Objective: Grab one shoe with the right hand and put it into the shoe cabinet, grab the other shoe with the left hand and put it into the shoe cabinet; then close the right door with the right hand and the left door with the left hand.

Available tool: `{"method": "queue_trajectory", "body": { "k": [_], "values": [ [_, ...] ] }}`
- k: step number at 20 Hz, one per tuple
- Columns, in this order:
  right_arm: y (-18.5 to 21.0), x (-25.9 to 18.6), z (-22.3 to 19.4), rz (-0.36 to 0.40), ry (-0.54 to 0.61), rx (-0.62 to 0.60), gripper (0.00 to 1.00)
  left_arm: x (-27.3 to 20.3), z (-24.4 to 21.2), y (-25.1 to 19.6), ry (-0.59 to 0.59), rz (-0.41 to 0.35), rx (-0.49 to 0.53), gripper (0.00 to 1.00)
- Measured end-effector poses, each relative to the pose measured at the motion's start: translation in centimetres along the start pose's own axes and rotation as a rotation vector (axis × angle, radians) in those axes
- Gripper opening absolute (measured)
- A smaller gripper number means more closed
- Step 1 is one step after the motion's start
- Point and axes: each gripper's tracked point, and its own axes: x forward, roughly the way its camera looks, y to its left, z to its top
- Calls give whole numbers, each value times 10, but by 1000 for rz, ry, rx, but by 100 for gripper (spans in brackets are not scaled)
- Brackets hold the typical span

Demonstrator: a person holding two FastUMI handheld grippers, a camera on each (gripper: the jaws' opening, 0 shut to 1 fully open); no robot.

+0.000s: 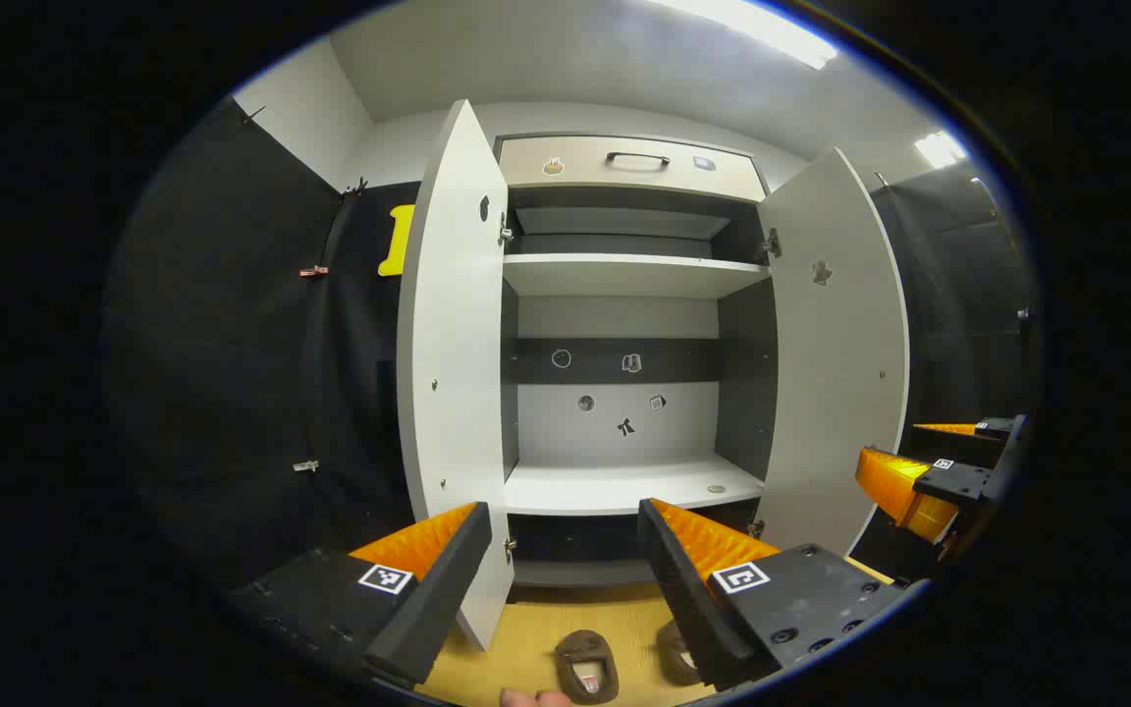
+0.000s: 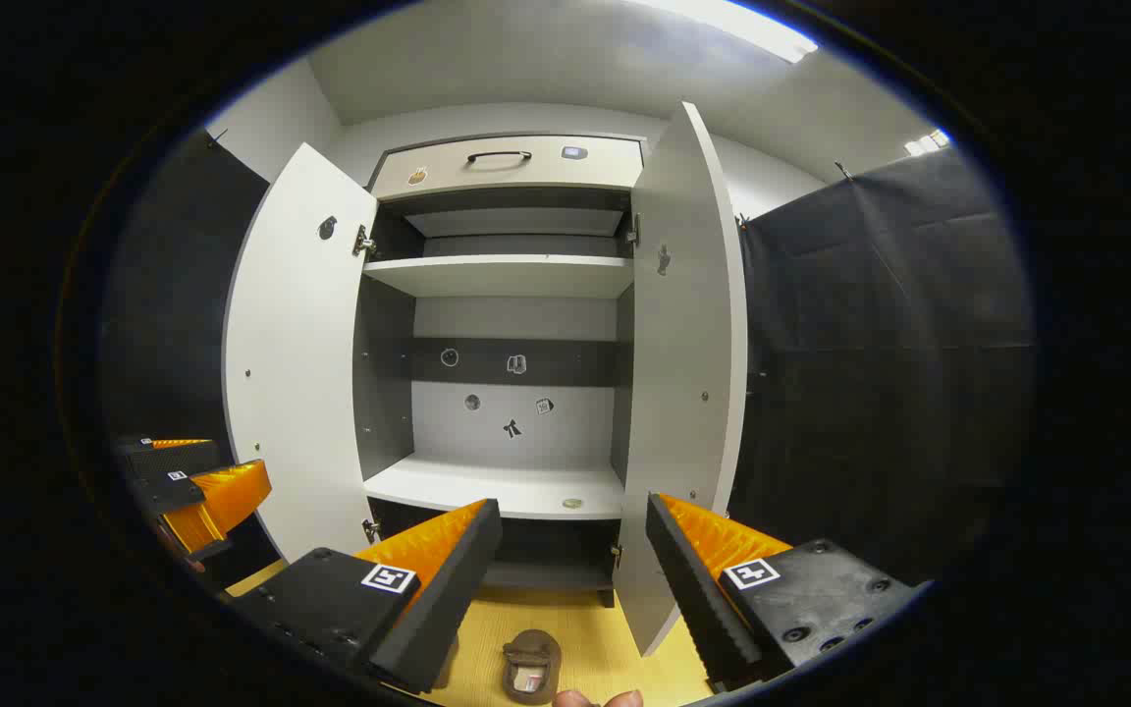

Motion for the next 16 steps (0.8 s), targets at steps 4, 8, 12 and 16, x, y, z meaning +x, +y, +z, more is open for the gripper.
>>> {"method": "queue_trajectory", "body": {
  "k": [4, 8, 12, 16],
  "values": [
    [-3, -2, 1, -6, -9, -12, 98, 0, -1, 2, 2, 6, -6, 95],
    [-3, -1, 1, -3, -12, -9, 98, 0, -1, 1, 4, 7, -5, 95],
    [-3, 0, -1, -2, -8, -13, 98, 1, -1, 1, 2, 8, -2, 95],
    [-1, 2, -2, 2, -5, -9, 98, 2, 0, 2, -3, 8, -6, 95]
  ]
}}
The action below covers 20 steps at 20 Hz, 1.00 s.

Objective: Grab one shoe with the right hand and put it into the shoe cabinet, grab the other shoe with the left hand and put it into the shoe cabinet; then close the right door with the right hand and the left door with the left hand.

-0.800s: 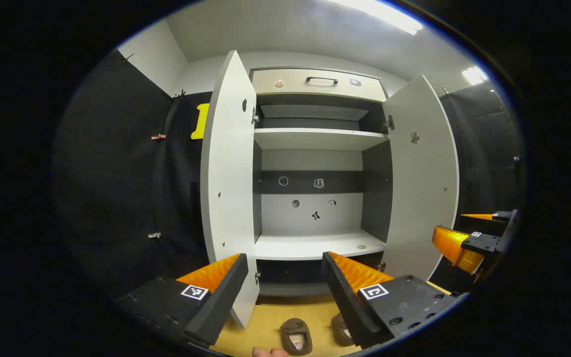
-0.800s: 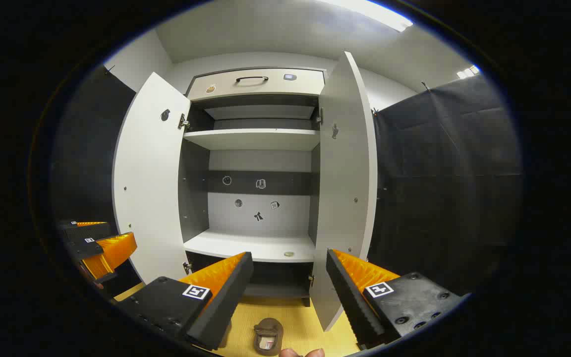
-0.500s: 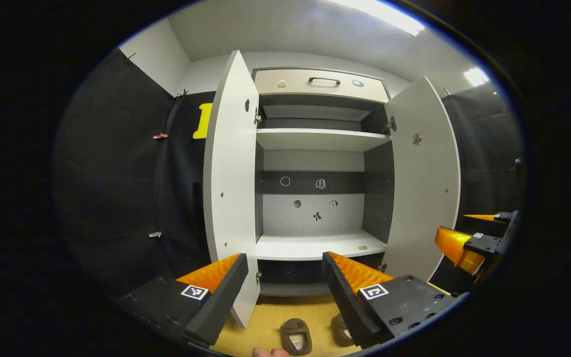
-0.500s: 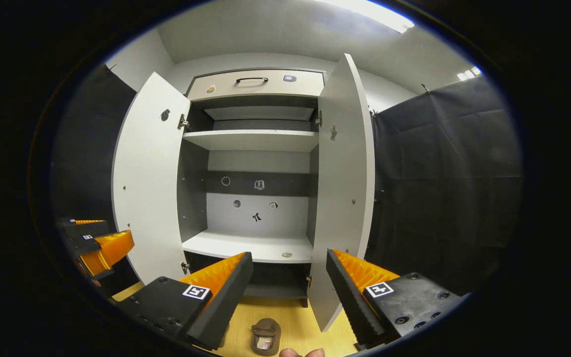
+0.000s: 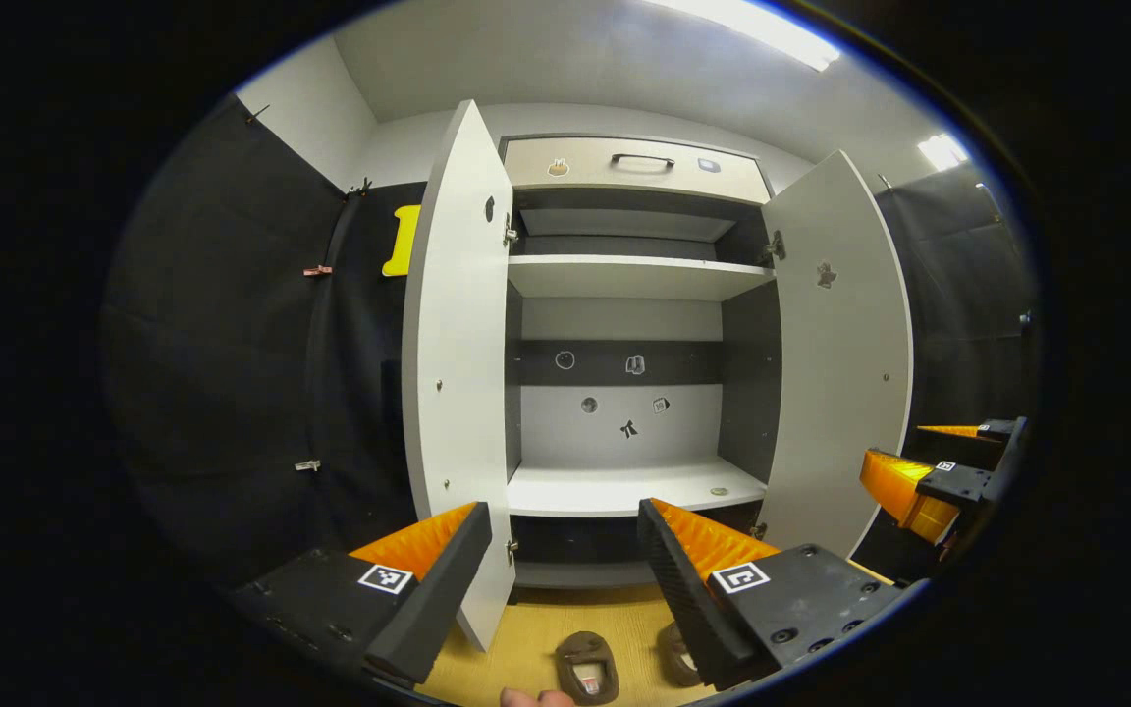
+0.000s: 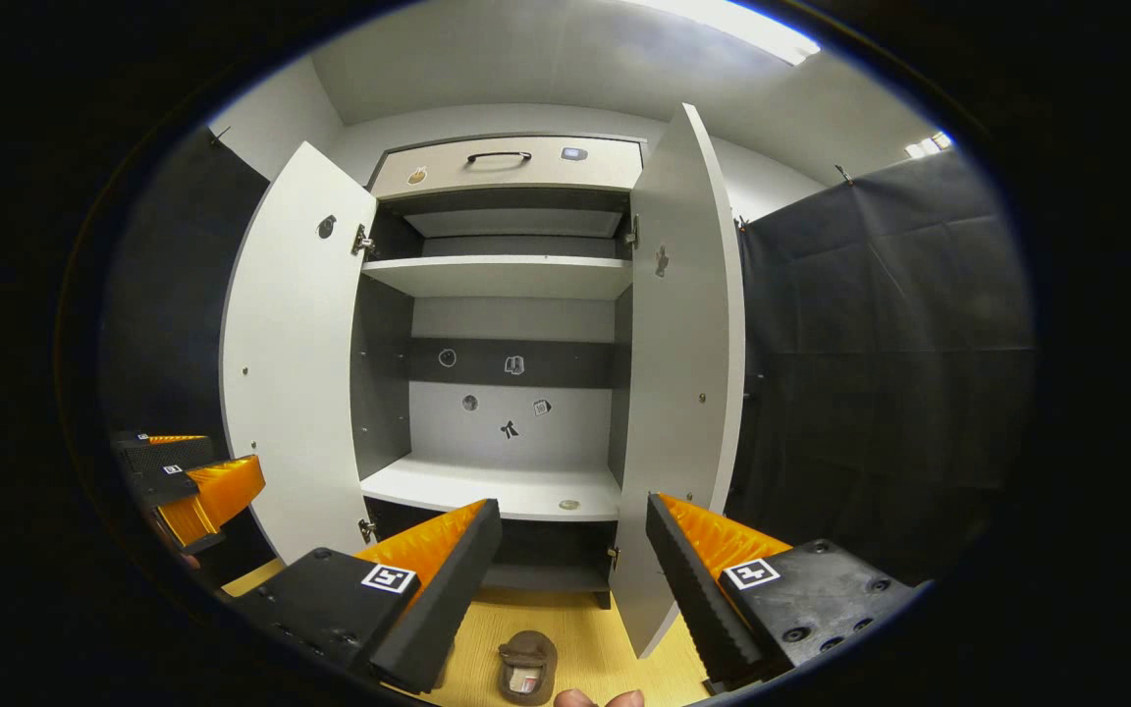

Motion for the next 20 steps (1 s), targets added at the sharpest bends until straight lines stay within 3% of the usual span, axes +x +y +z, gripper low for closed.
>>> {"method": "queue_trajectory", "body": {
  "k": [4, 9, 16, 20],
  "values": [
    [8, 6, -13, 23, 37, 17, 98, 3, 0, 8, -15, 17, 8, 95],
    [30, 13, -72, 76, 158, 35, 98, 7, -11, 17, -9, 30, 5, 95],
    [70, 10, -212, 154, 421, 119, 99, 16, -24, 26, -9, 36, 13, 95],
    [78, 6, -291, 151, 575, 156, 99, 21, -44, 29, 23, 34, 10, 95]
  ]
}}
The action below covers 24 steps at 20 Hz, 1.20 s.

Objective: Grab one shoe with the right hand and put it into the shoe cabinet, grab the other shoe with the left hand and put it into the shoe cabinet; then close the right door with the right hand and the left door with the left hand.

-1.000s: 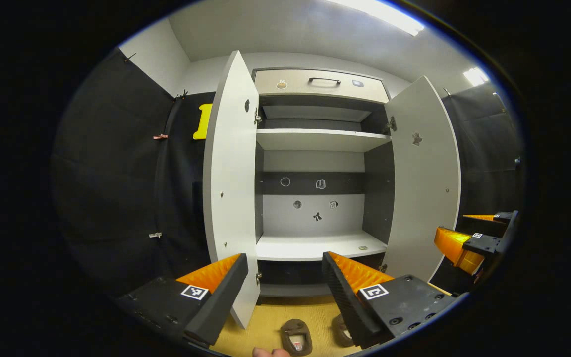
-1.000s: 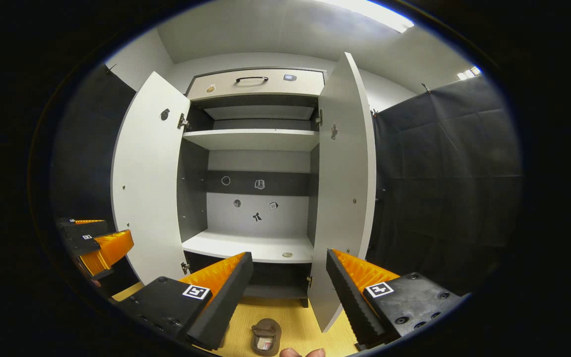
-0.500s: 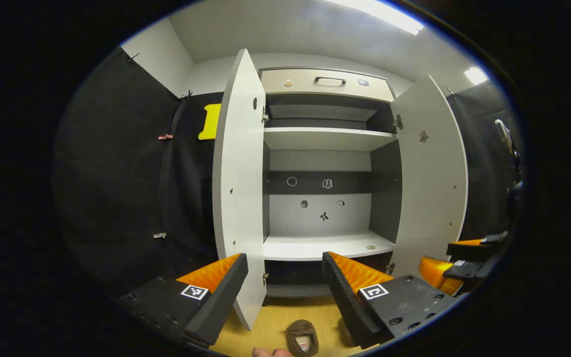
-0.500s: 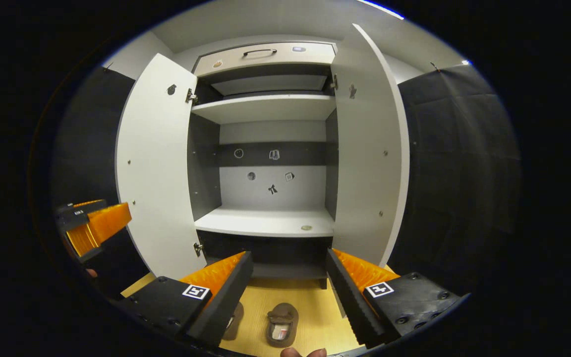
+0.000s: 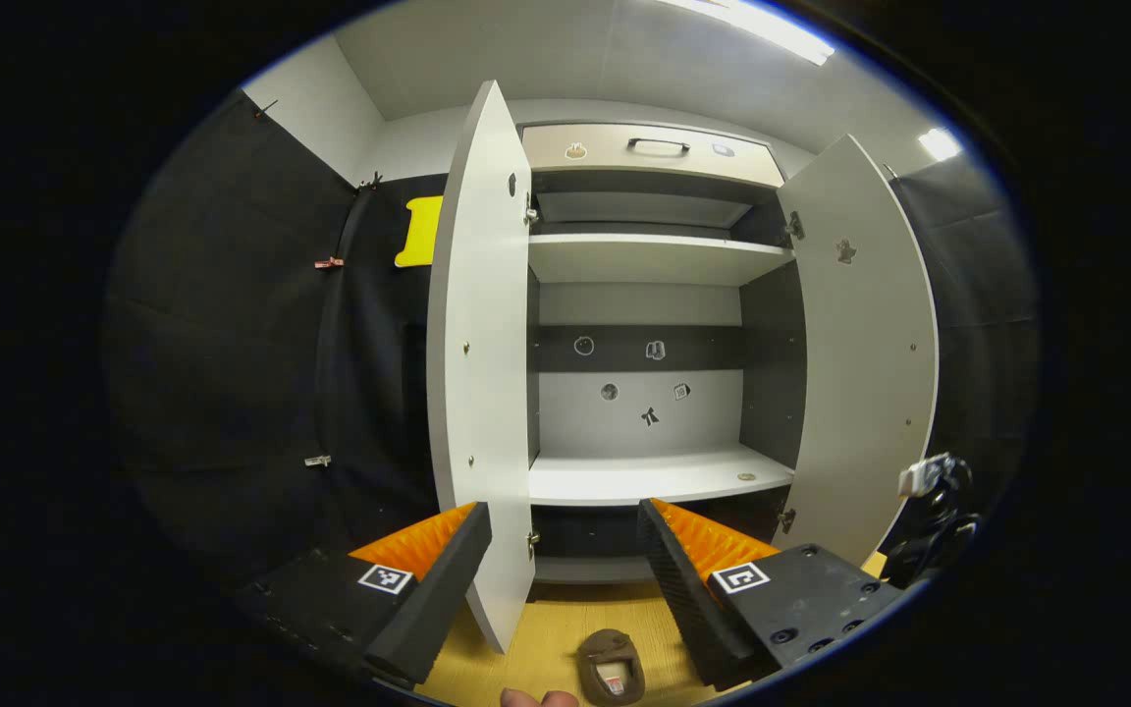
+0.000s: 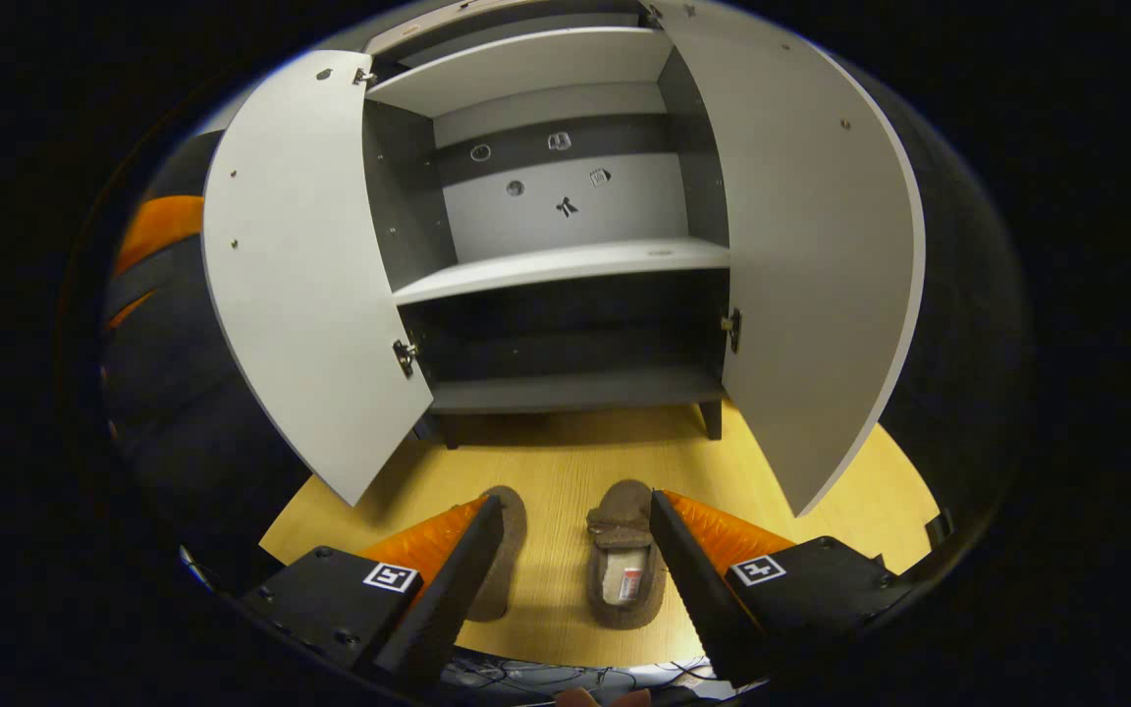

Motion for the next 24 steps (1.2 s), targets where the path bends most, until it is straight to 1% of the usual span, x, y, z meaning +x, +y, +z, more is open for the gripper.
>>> {"method": "queue_trajectory", "body": {
  "k": [4, 7, 8, 10, 13, 14, 16, 17, 18, 19, 20, 21, 22, 24],
  "values": [
    [-9, 42, -49, -15, 89, 18, 98, 5, -21, 6, 47, 5, -21, 95],
    [-8, 70, -88, -9, 193, 70, 98, 10, -33, 16, 74, 29, -13, 95],
    [-10, 78, -98, -18, 212, 77, 97, 10, -39, 19, 87, 39, -15, 95],
    [-15, 94, -117, -36, 242, 76, 97, 11, -47, 24, 110, 52, -33, 95],
    [-18, 123, -127, -45, 235, 71, 95, 10, -57, 31, 127, 73, -60, 95],
    [-18, 132, -129, -51, 231, 64, 88, 10, -61, 34, 133, 81, -62, 95],
    [-21, 151, -129, -79, 211, 46, 87, 9, -72, 38, 155, 94, -54, 95],
    [-24, 158, -128, -100, 202, 40, 84, 9, -76, 40, 168, 99, -48, 95],
    [-27, 166, -127, -119, 189, 38, 78, 9, -81, 43, 175, 106, -43, 95],
    [-29, 172, -122, -125, 170, 39, 75, 8, -84, 45, 184, 112, -40, 95],
    [-31, 176, -120, -131, 156, 40, 68, 8, -87, 47, 190, 115, -40, 95],
    [-34, 177, -116, -142, 145, 42, 55, 6, -89, 48, 197, 120, -40, 95],
    [-43, 180, -114, -164, 135, 40, 37, 6, -91, 49, 202, 122, -39, 95],
    [-41, 173, -110, -144, 141, 53, 18, 6, -91, 53, 204, 127, -37, 95]
  ]
}}
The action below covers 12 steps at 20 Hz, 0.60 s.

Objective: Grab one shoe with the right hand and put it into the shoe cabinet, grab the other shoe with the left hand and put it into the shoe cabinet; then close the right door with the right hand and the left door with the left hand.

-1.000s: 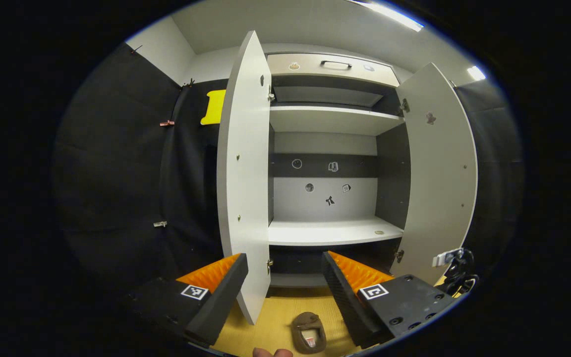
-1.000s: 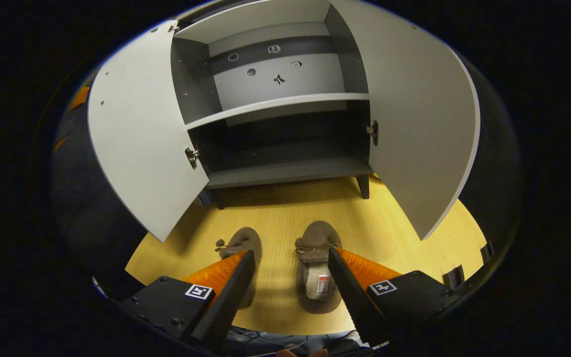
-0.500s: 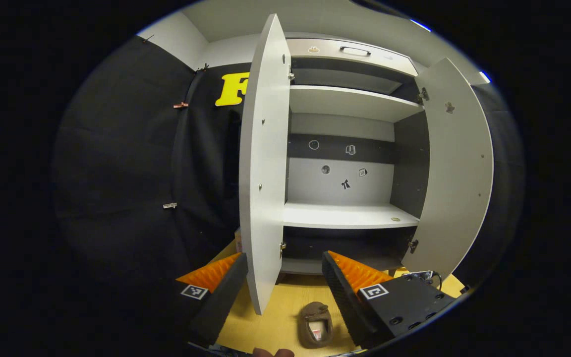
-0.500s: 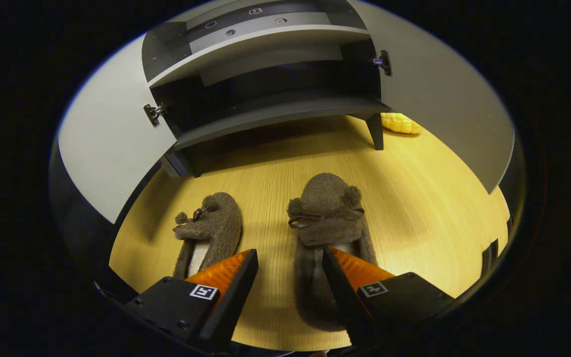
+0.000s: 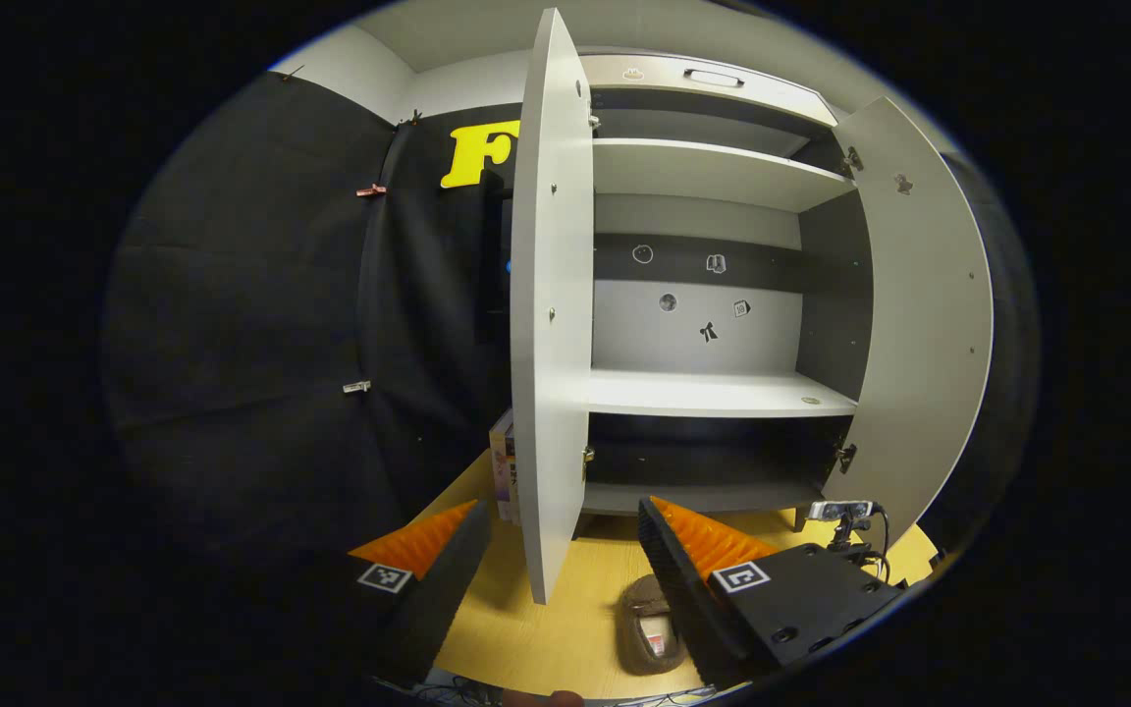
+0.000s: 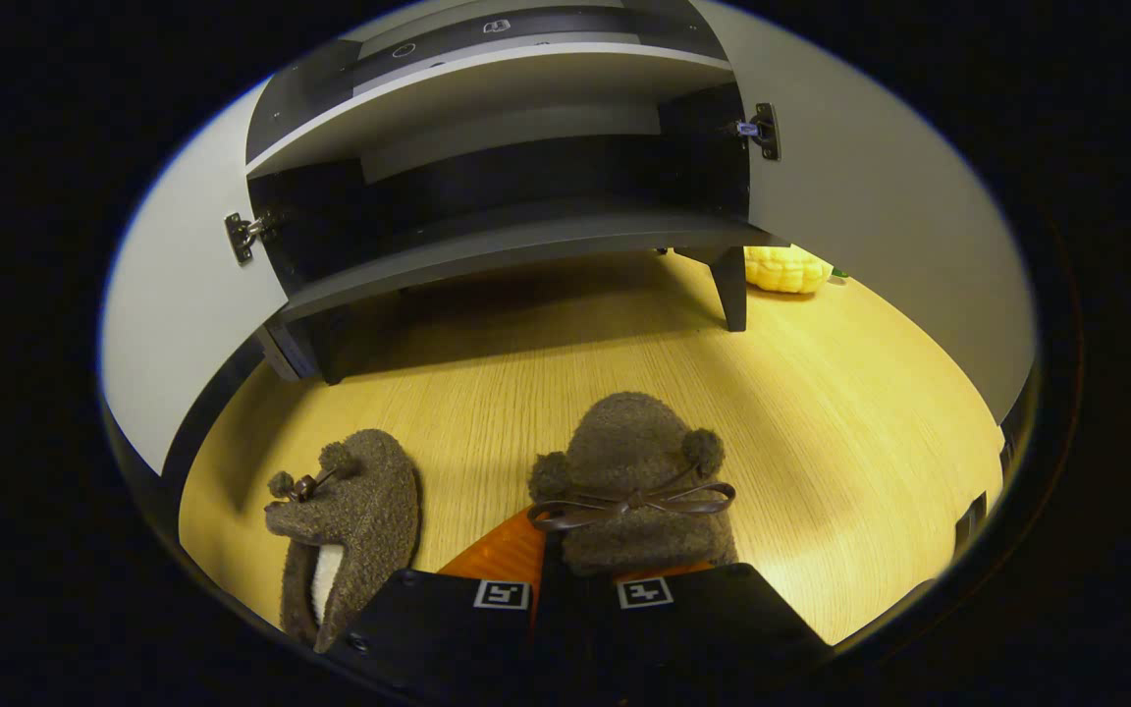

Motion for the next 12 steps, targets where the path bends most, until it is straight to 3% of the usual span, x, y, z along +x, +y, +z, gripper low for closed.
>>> {"method": "queue_trajectory", "body": {
  "k": [4, 12],
  "values": [
    [2, -30, 33, 40, -40, -48, 18, 1, 0, -1, 8, -5, -5, 95],
    [10, -116, 155, 82, -97, 37, 18, 1, 3, -16, 28, -48, 47, 95]
  ]
}}
